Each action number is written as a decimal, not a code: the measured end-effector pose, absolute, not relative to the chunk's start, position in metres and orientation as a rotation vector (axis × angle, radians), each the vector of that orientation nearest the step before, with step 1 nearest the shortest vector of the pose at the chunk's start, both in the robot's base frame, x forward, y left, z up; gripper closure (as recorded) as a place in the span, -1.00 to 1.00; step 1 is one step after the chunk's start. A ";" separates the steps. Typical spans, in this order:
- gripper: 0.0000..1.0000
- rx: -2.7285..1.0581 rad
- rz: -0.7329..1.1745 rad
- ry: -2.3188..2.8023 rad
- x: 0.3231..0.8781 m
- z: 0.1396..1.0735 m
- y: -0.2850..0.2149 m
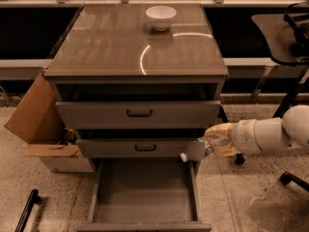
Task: Pick water bottle from bottom drawer and place on counter
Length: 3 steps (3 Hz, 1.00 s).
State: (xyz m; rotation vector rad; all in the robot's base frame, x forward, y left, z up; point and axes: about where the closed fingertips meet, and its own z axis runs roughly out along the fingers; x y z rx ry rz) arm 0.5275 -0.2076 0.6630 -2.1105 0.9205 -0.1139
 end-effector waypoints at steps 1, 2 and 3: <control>1.00 -2.078 -0.053 0.900 0.538 0.684 -0.208; 1.00 -2.036 0.045 0.858 0.561 0.734 -0.207; 1.00 -2.005 0.064 0.842 0.589 0.792 -0.206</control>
Offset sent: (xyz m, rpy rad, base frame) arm 0.0731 -0.0168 0.1568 0.2167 0.0667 0.1218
